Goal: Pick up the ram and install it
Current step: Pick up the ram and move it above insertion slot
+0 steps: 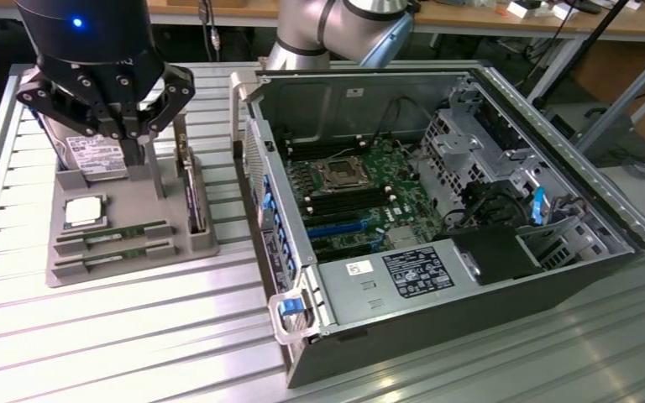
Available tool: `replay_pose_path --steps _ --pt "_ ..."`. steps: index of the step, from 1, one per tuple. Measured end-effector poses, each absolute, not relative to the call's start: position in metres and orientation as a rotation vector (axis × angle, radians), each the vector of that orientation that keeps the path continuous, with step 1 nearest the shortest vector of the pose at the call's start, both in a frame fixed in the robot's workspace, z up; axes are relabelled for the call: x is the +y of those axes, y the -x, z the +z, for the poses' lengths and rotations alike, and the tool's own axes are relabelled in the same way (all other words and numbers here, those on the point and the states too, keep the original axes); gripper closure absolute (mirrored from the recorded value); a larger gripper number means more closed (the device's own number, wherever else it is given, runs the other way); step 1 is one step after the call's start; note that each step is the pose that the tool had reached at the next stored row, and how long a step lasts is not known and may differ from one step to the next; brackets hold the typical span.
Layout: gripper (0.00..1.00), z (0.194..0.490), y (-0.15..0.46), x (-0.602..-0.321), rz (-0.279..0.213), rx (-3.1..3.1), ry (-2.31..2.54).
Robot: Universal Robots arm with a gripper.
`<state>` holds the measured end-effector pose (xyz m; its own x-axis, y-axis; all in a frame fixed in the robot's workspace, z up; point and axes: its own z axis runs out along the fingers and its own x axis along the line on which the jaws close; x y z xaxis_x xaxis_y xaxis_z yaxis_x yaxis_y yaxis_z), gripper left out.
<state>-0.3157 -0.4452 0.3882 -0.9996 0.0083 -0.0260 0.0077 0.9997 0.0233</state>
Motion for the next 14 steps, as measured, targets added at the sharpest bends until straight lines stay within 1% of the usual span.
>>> replay_pose_path --steps 14 --pt "0.89 0.3881 0.3157 -0.4452 0.036 3.104 0.288"
